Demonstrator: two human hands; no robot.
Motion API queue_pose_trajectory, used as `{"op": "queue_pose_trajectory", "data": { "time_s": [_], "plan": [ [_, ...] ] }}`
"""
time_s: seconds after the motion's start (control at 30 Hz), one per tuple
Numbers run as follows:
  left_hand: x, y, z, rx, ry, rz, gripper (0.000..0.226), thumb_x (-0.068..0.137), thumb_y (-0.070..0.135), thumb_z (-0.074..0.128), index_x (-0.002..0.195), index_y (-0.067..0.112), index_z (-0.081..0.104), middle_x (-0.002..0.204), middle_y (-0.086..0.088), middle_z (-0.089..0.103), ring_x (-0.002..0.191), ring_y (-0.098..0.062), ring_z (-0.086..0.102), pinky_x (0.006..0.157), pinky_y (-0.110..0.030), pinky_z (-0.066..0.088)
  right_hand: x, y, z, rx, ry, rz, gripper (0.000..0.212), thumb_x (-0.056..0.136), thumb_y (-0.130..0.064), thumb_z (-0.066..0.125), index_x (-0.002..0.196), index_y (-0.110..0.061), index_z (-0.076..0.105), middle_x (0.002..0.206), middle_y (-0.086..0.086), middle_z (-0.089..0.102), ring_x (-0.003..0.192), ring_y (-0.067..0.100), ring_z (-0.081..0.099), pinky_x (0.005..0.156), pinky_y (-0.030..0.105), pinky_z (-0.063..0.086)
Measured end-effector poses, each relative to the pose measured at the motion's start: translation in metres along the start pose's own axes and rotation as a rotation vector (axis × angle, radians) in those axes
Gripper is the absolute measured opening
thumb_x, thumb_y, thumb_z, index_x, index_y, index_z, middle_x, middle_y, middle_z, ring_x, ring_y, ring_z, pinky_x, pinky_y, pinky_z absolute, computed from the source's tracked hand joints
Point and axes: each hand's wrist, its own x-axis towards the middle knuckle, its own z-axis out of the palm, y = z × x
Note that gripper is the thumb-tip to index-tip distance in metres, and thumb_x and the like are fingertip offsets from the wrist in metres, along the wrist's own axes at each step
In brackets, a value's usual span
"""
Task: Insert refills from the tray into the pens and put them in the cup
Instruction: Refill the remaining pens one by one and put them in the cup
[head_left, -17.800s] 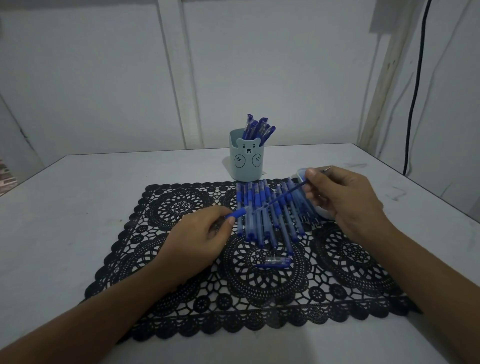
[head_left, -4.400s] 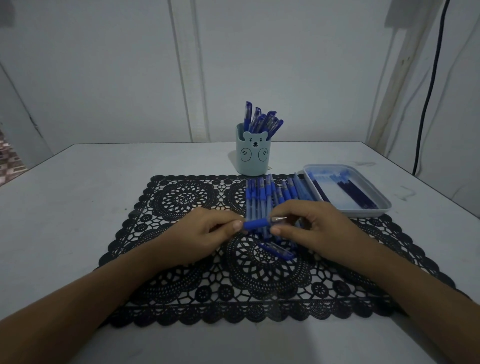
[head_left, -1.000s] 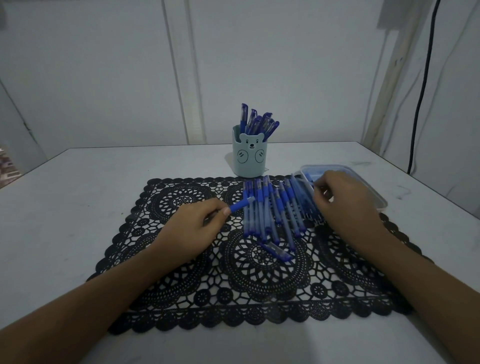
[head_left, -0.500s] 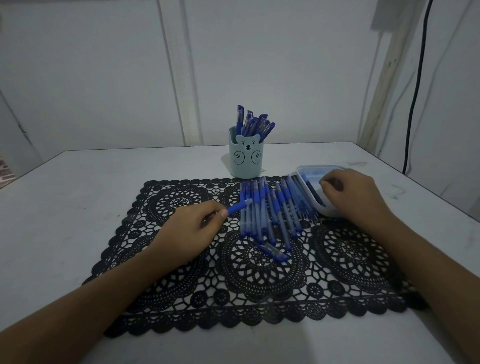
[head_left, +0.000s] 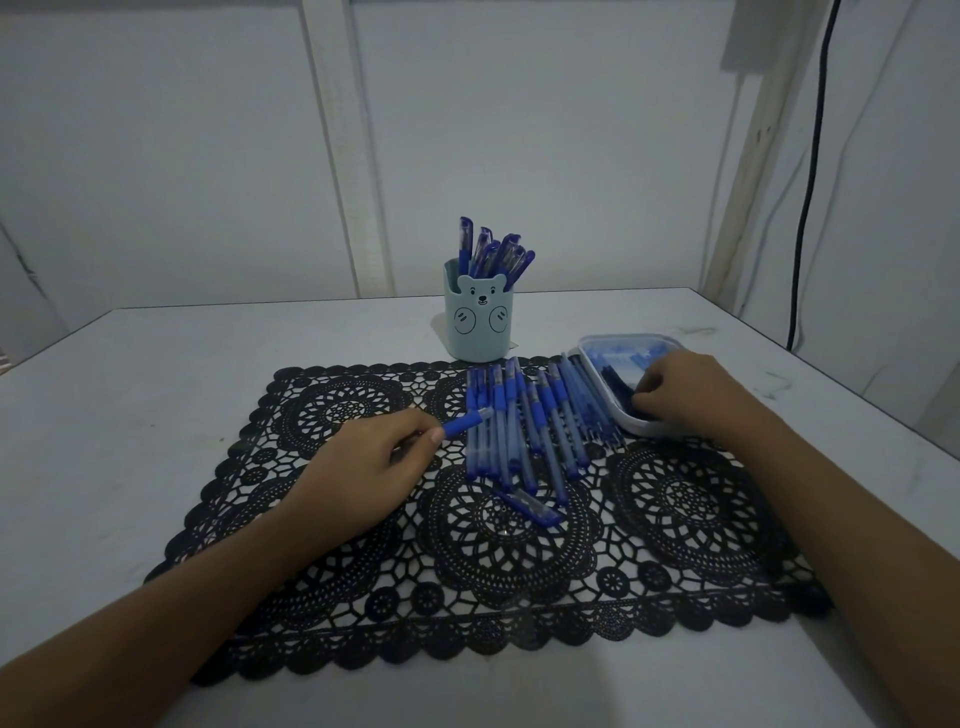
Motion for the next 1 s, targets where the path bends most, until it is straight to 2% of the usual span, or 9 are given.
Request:
{"op": "queue_pose_trajectory", "data": {
  "time_s": [0.13,0.2,0.27,0.33,0.47,0.6,0.7,0.87,1.0],
  "plan": [
    [0.0,0.001,0.0,0.01,0.005,-0.003,0.013,0.092,0.026,0.048,0.086,0.032,0.057,0.059,0.01,0.055,0.057,-0.005,0.051,0.051,-0.018,0.038,0.0,0.0,0.002,-0.003,0.095,0.052,0.02,0.078,-0.015,0.059,0.066,0.001,0.064,0.075,0.015,0.066,0.062,0.025,0.055,0.052,0.029,0.04],
    [-0.001,0.001,-0.001,0.004,0.01,-0.012,0.012,0.092,0.026,0.048,0.087,0.032,0.057,0.06,0.009,0.056,0.059,-0.006,0.051,0.052,-0.019,0.038,-0.003,-0.001,0.001,0.038,0.17,0.057,0.023,0.081,-0.015,0.056,0.06,-0.005,0.055,0.063,0.008,0.056,0.059,0.022,0.05,0.05,0.027,0.035],
    [-0.001,0.002,-0.001,-0.012,0.017,-0.024,0.013,0.092,0.024,0.048,0.087,0.031,0.057,0.06,0.007,0.057,0.06,-0.006,0.051,0.053,-0.019,0.039,-0.008,-0.004,-0.003,0.133,0.248,0.017,0.018,0.085,-0.016,0.053,0.069,-0.011,0.05,0.07,0.003,0.052,0.067,0.019,0.047,0.058,0.027,0.035],
    [-0.001,0.003,-0.002,-0.028,0.028,-0.031,0.013,0.092,0.023,0.049,0.087,0.031,0.057,0.059,0.006,0.056,0.06,-0.006,0.051,0.055,-0.018,0.039,-0.014,-0.009,-0.01,0.299,0.291,-0.048,0.006,0.086,-0.018,0.054,0.082,-0.014,0.056,0.079,0.001,0.055,0.075,0.016,0.049,0.065,0.026,0.036],
    [0.001,0.005,-0.003,-0.05,0.034,-0.056,0.013,0.093,0.023,0.048,0.087,0.029,0.059,0.058,0.005,0.055,0.06,-0.005,0.05,0.055,-0.016,0.039,-0.031,-0.021,-0.025,0.695,0.128,-0.165,0.005,0.083,-0.017,0.064,0.079,-0.014,0.065,0.07,0.001,0.059,0.061,0.004,0.052,0.054,0.014,0.04],
    [0.0,0.006,-0.004,-0.072,0.038,-0.072,0.013,0.092,0.023,0.048,0.088,0.028,0.06,0.059,0.005,0.056,0.058,-0.005,0.05,0.054,-0.016,0.038,-0.041,-0.027,-0.028,0.92,-0.034,-0.231,0.009,0.081,-0.008,0.065,0.073,-0.013,0.066,0.058,-0.007,0.058,0.048,-0.004,0.047,0.048,0.006,0.038],
    [0.0,0.006,-0.004,-0.069,0.033,-0.077,0.013,0.093,0.023,0.048,0.088,0.029,0.059,0.059,0.006,0.055,0.058,-0.004,0.049,0.053,-0.015,0.038,-0.042,-0.027,-0.028,0.898,-0.081,-0.277,0.012,0.08,-0.006,0.066,0.071,-0.014,0.067,0.052,-0.013,0.058,0.049,-0.002,0.047,0.05,0.007,0.038],
    [0.001,0.006,-0.005,-0.078,0.031,-0.094,0.013,0.093,0.024,0.048,0.09,0.028,0.06,0.059,0.006,0.055,0.055,-0.003,0.048,0.051,-0.013,0.037,-0.043,-0.022,-0.029,0.816,-0.124,-0.324,0.014,0.077,-0.009,0.068,0.067,-0.018,0.069,0.07,0.016,0.055,0.063,0.018,0.046,0.057,0.02,0.039],
    [0.0,0.006,-0.005,-0.083,0.024,-0.094,0.013,0.093,0.024,0.048,0.089,0.029,0.059,0.059,0.008,0.055,0.055,-0.001,0.048,0.051,-0.013,0.037,-0.043,-0.02,-0.028,0.814,-0.126,-0.332,0.014,0.078,-0.008,0.068,0.067,-0.017,0.069,0.065,0.014,0.053,0.061,0.019,0.044,0.051,0.015,0.037]
  ]
}}
